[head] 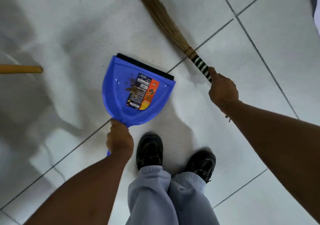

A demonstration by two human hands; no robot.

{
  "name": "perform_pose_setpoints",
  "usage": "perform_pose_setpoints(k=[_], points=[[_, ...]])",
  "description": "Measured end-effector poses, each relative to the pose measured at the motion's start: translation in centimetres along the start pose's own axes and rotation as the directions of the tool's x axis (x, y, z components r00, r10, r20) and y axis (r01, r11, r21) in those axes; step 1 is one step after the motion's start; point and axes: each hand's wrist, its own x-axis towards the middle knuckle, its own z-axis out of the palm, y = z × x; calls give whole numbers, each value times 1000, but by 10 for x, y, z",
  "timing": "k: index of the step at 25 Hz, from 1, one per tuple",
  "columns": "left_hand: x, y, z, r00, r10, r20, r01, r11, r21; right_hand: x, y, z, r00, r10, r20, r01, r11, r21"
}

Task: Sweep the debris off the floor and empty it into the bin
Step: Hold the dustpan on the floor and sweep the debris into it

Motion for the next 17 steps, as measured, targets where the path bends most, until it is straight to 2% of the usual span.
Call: perform_pose_setpoints(k=[8,10,12,15,17], points=[[-30,21,20,964,-253,86,263,955,-135,23,-27,-24,993,-122,-1,121,985,-124],[-19,16,25,940,-317,128,328,941,-85,26,-29,-23,990,-138,17,139,978,-157],[-5,11,26,938,-334,91,337,941,-17,27,-29,-24,988,-156,21,157,965,-211],[20,9,23,942,-332,56,334,941,-47,22,-21,-23,963,-269,14,259,913,-315],[29,6,24,934,-350,79,355,932,-74,17,-7,-22,918,-396,1,363,841,-401]])
